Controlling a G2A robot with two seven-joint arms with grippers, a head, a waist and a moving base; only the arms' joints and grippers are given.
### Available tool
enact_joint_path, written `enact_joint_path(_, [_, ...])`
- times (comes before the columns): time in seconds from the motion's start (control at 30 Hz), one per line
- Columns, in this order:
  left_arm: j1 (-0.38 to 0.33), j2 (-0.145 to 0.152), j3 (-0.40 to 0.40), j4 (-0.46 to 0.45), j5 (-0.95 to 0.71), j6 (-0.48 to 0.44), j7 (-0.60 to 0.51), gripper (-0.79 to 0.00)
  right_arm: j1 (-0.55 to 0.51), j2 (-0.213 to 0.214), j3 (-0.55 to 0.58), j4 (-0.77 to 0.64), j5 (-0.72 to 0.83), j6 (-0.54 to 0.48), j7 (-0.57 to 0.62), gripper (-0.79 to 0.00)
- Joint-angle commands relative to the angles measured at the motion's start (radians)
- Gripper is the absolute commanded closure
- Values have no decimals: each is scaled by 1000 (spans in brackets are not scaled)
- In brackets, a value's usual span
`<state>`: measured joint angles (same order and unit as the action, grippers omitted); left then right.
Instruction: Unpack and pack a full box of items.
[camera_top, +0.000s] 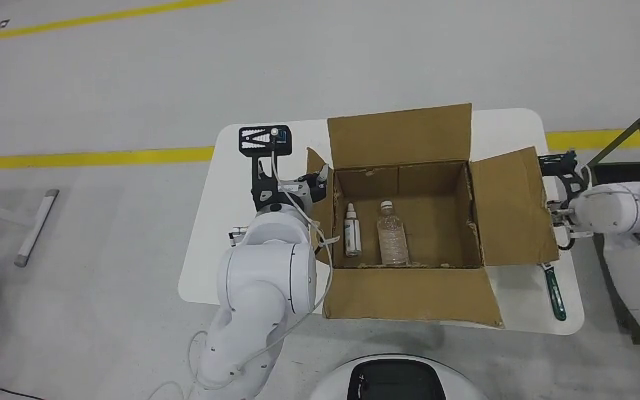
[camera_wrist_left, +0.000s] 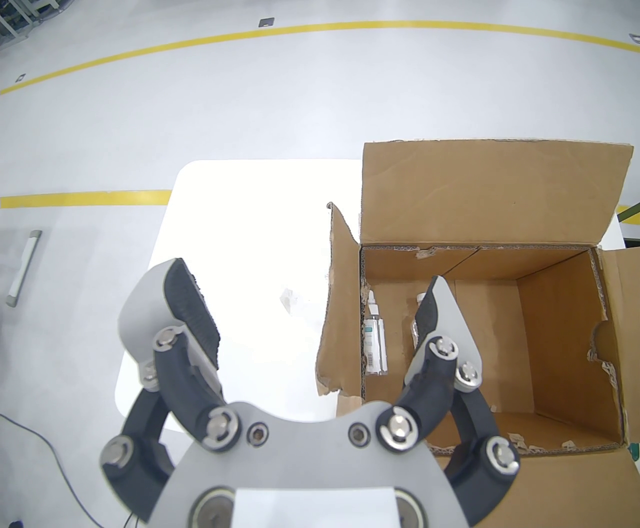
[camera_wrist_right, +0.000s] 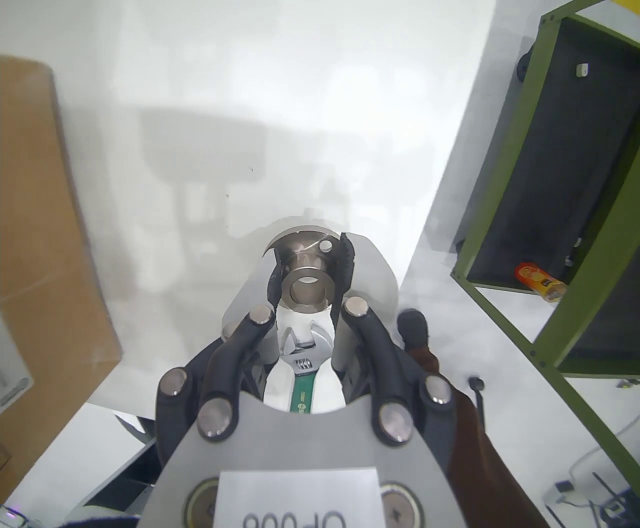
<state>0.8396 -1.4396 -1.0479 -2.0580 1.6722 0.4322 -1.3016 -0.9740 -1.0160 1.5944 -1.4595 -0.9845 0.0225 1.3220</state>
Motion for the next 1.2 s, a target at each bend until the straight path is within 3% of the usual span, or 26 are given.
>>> enact_joint_path(0.0, [0, 0, 0, 0, 0, 0, 0, -785, -12, 6, 86, -23, 91, 21, -15, 0])
enact_joint_path(0.23, [0, 0, 0, 0, 0, 0, 0, -785, -81, 16, 384, -144, 471, 56, -111, 0])
enact_joint_path(0.33, [0, 0, 0, 0, 0, 0, 0, -785, -108, 16, 459, -216, 628, 37, -120, 0])
enact_joint_path(0.53, [0, 0, 0, 0, 0, 0, 0, -785, -139, 18, 469, -364, 869, -2, -78, 0])
enact_joint_path(0.63, [0, 0, 0, 0, 0, 0, 0, -785, -129, 22, 380, -430, 891, -18, -49, 0])
enact_joint_path(0.87, [0, 0, 0, 0, 0, 0, 0, -785, -18, 21, -8, -478, 702, 20, -45, 0])
enact_joint_path(1.17, [0, 0, 0, 0, 0, 0, 0, -785, 167, -22, -537, -317, 141, 128, -120, 0])
